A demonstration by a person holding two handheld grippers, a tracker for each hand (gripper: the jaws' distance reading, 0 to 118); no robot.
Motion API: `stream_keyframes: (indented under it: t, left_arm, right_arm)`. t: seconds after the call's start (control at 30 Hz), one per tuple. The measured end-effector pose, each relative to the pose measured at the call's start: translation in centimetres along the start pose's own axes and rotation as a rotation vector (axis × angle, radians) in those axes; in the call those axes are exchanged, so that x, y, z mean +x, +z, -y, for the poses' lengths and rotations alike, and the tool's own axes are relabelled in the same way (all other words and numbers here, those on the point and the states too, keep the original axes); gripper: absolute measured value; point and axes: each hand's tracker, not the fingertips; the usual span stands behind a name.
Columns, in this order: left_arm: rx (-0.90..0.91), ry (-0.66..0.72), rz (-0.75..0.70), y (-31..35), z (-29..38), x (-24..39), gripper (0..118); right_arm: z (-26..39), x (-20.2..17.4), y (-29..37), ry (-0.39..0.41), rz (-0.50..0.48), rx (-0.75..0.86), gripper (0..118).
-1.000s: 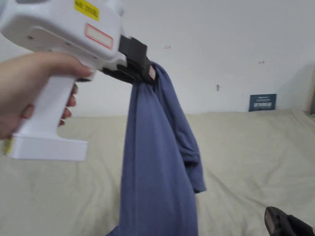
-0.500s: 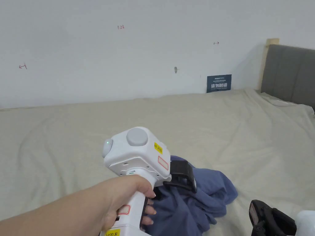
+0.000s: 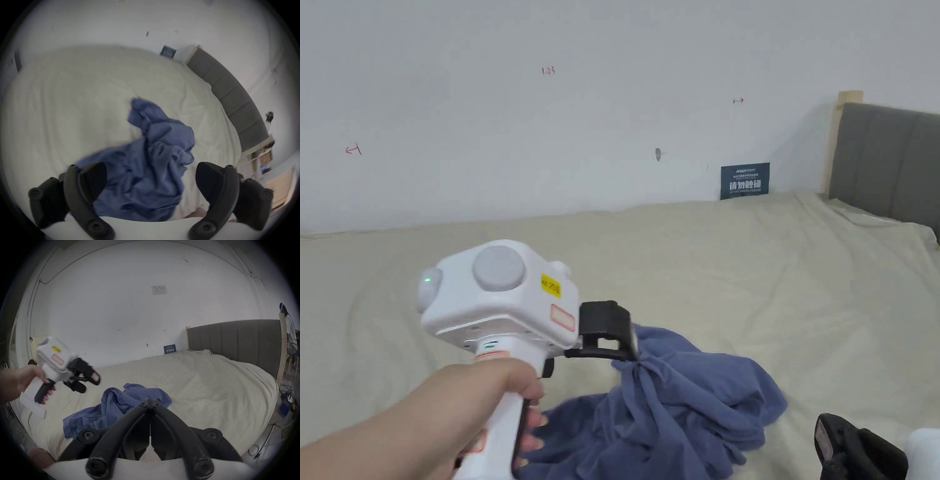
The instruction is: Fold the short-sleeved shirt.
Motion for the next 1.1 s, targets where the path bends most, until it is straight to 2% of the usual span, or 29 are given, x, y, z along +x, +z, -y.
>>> stream_keyframes:
  t: [0.03,0.07,0.1,0.2,0.27,0.37,0.43,0.5,0.67,0.77,0.87,0.9,1.0,1.03,1.1]
  left_arm:
    - [0.070,-0.053,0.012,2.2,1.3,-0.4,70]
    - [0.119,-0.096,0.047,3.9,2.6,-0.7,38]
    - [0.150,-0.124,0.056,5.5,4.0,-1.1,0]
    - [0.270,-0.124,-0.049,9.5,9.1,-2.0,0]
    - [0.408,-0.143,-0.011,12.4,13.3,-2.7,0]
    - [0.652,-0.091,-0.182,15.1,19.3,-2.5,0]
    - [0.692,-0.048,-0.180,16.2,22.0,-2.9,0]
    - [0.698,-0.018,-0.247,16.4,23.4,-3.1,0]
    - [0.679,0.023,-0.292,16.3,23.9,-4.2,0]
    - [0.714,0.001,-0.345,16.4,23.8,-3.8,0]
    - [0.725,-0.056,-0.443,15.7,22.8,-3.3,0]
    - [0.712,-0.073,-0.447,15.3,22.0,-3.6,14]
    - [0.527,-0.065,-0.435,13.5,18.4,-6.0,102]
    - [0.460,-0.048,-0.405,12.6,17.4,-7.2,108]
    - [0.299,0.017,-0.316,10.2,15.1,-10.2,108]
  right_arm:
    - [-0.3,-0.3,0.2,0.004,-0.002,0.009,0]
    - [-0.4,-0.4,0.3,0.007,-0.004,0.014,0]
    - [-0.6,-0.6,0.4,0.010,-0.006,0.020,0]
    - [-0.8,-1.3,0.6,0.025,-0.018,0.039,0]
    - [-0.5,-1.6,1.0,0.034,-0.028,0.067,0]
    - [0.0,-2.1,1.7,0.041,-0.022,0.100,0]
    - [0.1,-2.4,1.9,0.045,-0.015,0.103,0]
    - [0.0,-2.7,1.9,0.057,-0.015,0.102,0]
    - [-0.7,-3.6,2.2,0.076,0.001,0.157,0]
    - [-1.2,-3.7,2.3,0.062,-0.016,0.197,0]
    - [-1.6,-4.0,1.8,0.095,-0.027,0.206,0]
    - [-1.7,-4.1,1.5,0.105,-0.031,0.203,0]
    - [-1.9,-4.3,0.8,0.099,-0.058,0.167,0]
    - [-1.9,-4.4,0.6,0.091,-0.065,0.150,0]
    - [-1.6,-4.5,0.2,0.073,-0.076,0.115,0]
